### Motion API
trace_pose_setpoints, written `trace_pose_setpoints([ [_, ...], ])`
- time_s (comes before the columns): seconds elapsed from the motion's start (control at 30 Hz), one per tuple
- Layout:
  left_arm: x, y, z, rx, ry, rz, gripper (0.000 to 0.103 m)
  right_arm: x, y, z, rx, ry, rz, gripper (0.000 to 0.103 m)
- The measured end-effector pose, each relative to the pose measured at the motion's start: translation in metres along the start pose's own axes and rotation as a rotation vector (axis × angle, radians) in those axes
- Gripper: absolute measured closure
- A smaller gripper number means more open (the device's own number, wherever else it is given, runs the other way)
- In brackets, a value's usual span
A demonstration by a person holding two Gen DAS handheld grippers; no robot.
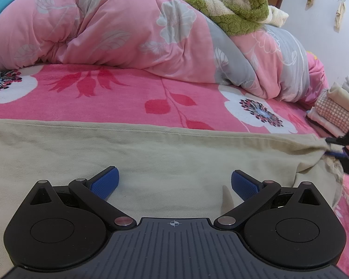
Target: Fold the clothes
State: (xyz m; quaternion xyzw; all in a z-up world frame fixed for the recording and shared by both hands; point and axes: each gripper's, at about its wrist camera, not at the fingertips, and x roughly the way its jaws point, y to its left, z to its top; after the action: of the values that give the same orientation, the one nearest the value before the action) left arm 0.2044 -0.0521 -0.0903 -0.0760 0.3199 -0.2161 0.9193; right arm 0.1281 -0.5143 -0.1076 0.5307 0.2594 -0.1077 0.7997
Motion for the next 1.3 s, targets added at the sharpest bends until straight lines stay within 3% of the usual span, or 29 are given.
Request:
trace_pose_setpoints([
  [0.07,0.0,0.0,0.0,0.0,0.0,0.0,0.0,0.004,0.006,0.006,0.0,-0.023,0.024,0.089],
  [0.17,0.0,0.0,0.0,-0.001,-0.001,0.0,0.0,0.011,0.018,0.015,-0.016,-0.055,0.04,0.092],
  [0.33,0.0,0.0,0.0,-0.002,-0.001,0.0,0.0,0.033,0.027,0.03,-0.007,-0.071,0.037,0.094],
  [0.6,0.0,0.001,0.0,-0.002,-0.001,0.0,0.0,0.068,0.02,0.054,0.045,-0.109,-0.036,0.095],
  [0.73,0.0,0.001,0.0,-0.002,-0.001,0.0,0.0,0.064,0.011,0.057,0.103,-0.128,-0.058,0.085],
  [0.8,0.0,0.001,0.0,-0.002,-0.001,0.0,0.0,0.048,0.013,0.051,0.083,-0.174,-0.059,0.073],
  [0.83,0.0,0.001,0.0,-0.002,-0.001,-0.001,0.0,0.04,0.017,0.046,0.049,-0.189,-0.059,0.072],
  [0.93,0.0,0.001,0.0,-0.002,-0.001,-0.001,0.0,0.017,0.039,0.026,-0.119,-0.179,-0.05,0.072],
  [1.1,-0.001,0.001,0.001,-0.004,-0.002,-0.003,0.0,0.017,0.106,-0.027,-0.693,-0.035,-0.064,0.072],
  [1.17,-0.001,0.001,0.001,-0.005,-0.003,-0.004,0.0,0.024,0.131,-0.052,-0.956,0.038,-0.079,0.066],
  [1.3,-0.001,0.002,0.001,-0.008,-0.003,-0.006,0.0,0.054,0.155,-0.102,-1.454,0.153,-0.146,0.065],
])
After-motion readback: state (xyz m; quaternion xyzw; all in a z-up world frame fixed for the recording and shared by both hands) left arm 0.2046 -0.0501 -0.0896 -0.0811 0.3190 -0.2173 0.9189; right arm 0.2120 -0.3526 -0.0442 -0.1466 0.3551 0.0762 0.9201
